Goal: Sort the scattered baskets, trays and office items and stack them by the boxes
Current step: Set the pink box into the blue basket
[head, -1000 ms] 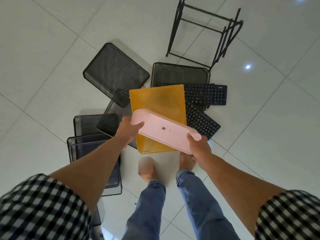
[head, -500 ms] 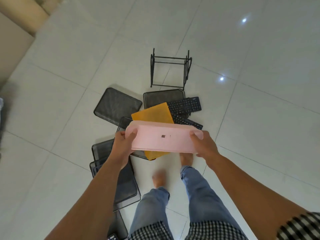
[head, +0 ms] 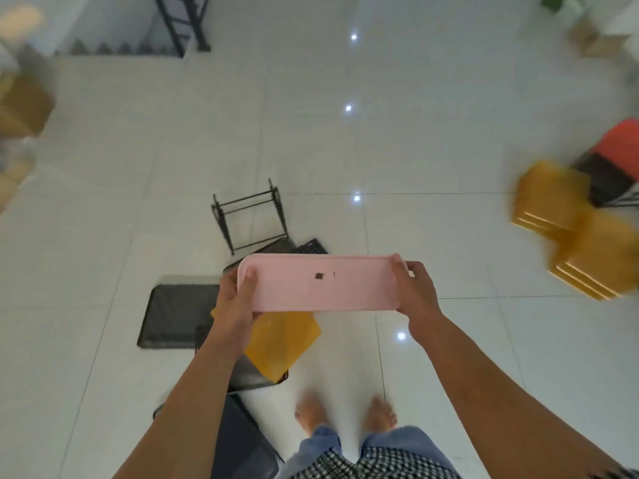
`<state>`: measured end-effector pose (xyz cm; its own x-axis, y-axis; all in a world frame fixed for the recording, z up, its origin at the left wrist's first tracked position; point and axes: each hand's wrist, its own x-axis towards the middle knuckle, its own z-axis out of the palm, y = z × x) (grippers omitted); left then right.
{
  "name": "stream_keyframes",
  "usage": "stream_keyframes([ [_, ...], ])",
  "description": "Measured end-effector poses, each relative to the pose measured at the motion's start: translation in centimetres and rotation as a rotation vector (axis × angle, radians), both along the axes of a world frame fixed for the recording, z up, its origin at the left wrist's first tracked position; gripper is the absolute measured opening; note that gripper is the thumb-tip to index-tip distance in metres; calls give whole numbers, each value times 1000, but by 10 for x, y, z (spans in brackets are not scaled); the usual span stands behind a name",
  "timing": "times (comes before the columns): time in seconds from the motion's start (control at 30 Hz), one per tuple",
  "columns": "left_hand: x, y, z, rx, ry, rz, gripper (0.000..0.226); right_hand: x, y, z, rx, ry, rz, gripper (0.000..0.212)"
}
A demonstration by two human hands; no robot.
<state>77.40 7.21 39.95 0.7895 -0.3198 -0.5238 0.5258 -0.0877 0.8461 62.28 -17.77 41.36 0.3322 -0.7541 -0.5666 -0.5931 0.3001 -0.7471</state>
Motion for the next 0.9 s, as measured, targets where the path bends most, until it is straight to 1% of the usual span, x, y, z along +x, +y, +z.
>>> stream_keyframes([
  [0.07,-6,-25,7,-37,30,-21,75,-17,-18,11,49,-52,-106,49],
  [0.17,-19,-65,17,-64,35,-111,63,-54,-39,20,152,-133,-246,59],
  [0.27,-46,-116,29,-69,19,-217,52,-107,-57,25,191,-220,-377,60],
  [0.33,-73,-155,36,-62,12,-288,58,-149,-70,28,168,-264,-463,55],
  [0.4,-106,-196,43,-39,2,-368,69,-195,-85,33,132,-301,-551,44],
  [0.43,-124,-217,47,-32,-6,-403,67,-218,-93,35,118,-315,-596,38],
  [0.47,-144,-237,51,-29,-15,-431,60,-240,-101,37,106,-329,-645,36],
  [0.53,-187,-276,59,-8,-36,-470,44,-284,-118,40,86,-344,-747,37],
  [0.57,-209,-294,63,4,-46,-485,42,-305,-128,42,74,-349,-796,37],
  [0.73,-317,-375,75,16,-69,-612,46,-413,-177,52,-7,-349,-1025,42],
  [0.9,-423,-443,83,41,-66,-752,53,-519,-213,62,-71,-299,-1234,55],
])
